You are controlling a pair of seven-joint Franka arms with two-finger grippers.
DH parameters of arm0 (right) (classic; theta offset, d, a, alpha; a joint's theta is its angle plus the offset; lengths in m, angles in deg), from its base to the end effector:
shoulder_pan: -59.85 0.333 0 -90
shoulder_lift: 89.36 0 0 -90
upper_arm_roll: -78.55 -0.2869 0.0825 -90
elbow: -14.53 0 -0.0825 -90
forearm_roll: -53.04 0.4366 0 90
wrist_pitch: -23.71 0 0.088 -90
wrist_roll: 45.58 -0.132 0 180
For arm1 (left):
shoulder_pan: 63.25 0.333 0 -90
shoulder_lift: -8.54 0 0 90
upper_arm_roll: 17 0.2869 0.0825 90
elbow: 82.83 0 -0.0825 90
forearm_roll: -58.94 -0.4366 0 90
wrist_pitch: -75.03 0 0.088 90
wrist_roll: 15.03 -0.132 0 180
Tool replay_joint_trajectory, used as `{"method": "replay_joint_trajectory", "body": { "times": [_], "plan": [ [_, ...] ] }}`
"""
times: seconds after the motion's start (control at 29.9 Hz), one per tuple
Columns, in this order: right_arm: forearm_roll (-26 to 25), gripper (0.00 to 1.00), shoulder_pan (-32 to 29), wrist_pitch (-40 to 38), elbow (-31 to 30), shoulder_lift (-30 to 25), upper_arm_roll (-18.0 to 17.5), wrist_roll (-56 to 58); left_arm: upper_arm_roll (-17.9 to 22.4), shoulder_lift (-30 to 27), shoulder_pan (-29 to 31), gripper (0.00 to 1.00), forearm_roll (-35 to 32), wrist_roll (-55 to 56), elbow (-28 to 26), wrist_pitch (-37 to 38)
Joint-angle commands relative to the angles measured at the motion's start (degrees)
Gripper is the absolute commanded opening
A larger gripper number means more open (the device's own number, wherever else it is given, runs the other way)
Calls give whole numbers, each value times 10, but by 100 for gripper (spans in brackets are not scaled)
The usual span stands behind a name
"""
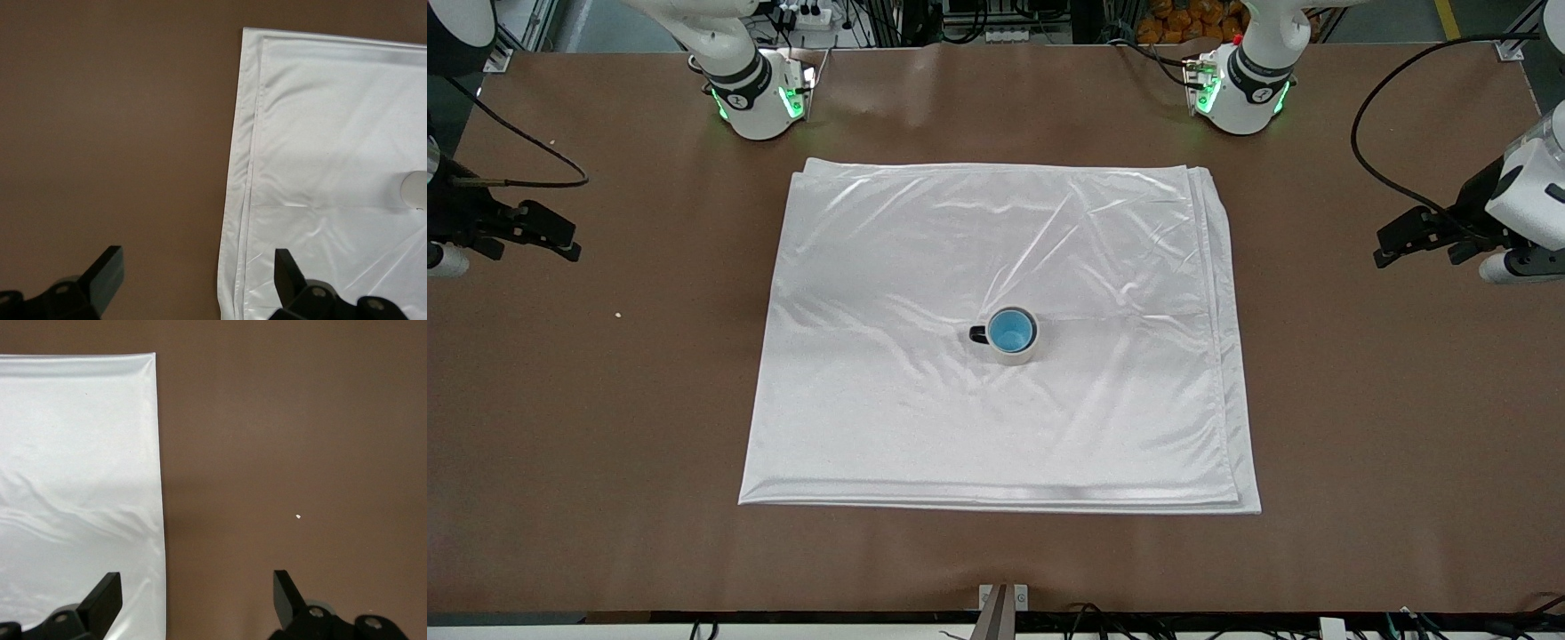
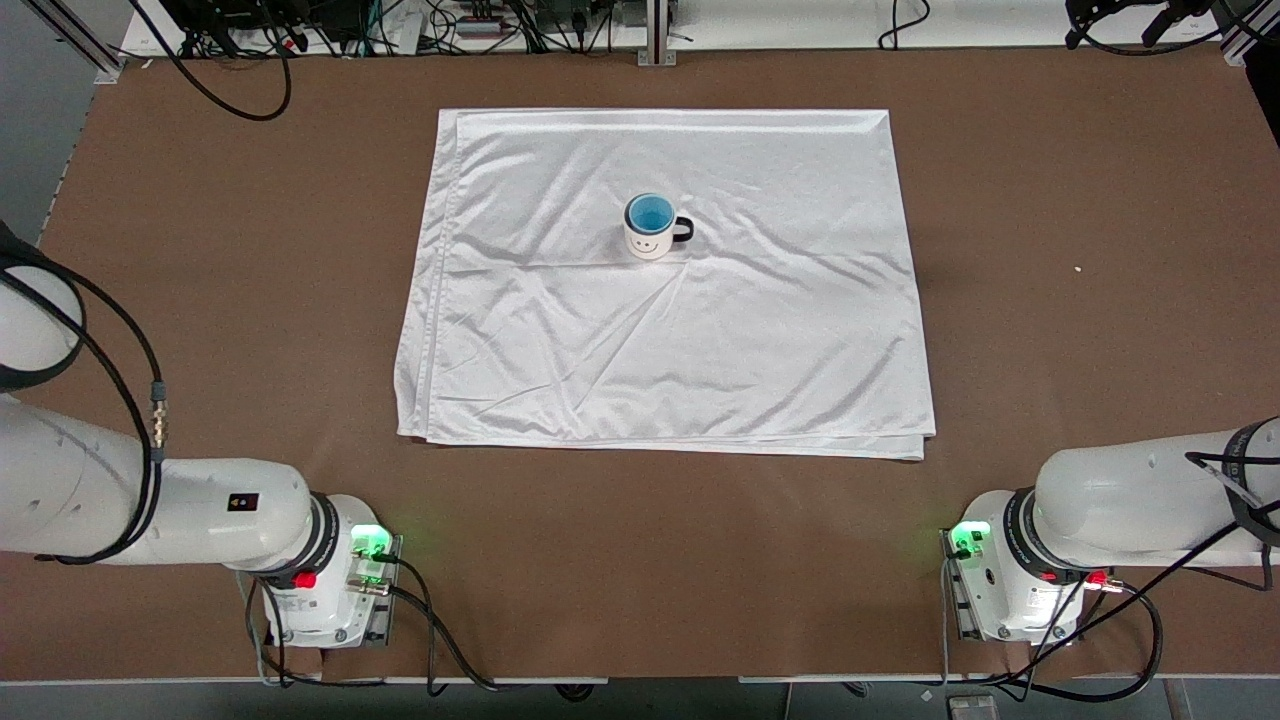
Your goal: Place blue cup into white mug on cloth
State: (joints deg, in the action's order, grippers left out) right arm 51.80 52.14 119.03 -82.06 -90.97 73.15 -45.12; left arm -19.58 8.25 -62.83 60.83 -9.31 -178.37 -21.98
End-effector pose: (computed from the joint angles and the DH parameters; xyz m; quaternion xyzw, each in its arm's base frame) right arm 0.6048 -0.0266 0.5349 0.9998 -0.0152 0.0026 0.0122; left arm 0.6148 -0.0272 0.5333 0.9992 0.0328 0.0142 0.0173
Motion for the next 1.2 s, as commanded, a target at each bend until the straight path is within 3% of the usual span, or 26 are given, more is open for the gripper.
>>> {"method": "replay_joint_trajectory", "body": {
  "times": [0.0,0.53,1.17],
  "plan": [
    [5,100,-1,-6,15,7,0,-5,1,14,2,100,-5,-12,46,38],
    [5,100,-1,-6,15,7,0,-5,2,16,4,100,-26,-89,60,56],
    [5,100,-1,-6,18,7,0,-5,-3,14,2,100,-29,-91,59,63]
  ]
}}
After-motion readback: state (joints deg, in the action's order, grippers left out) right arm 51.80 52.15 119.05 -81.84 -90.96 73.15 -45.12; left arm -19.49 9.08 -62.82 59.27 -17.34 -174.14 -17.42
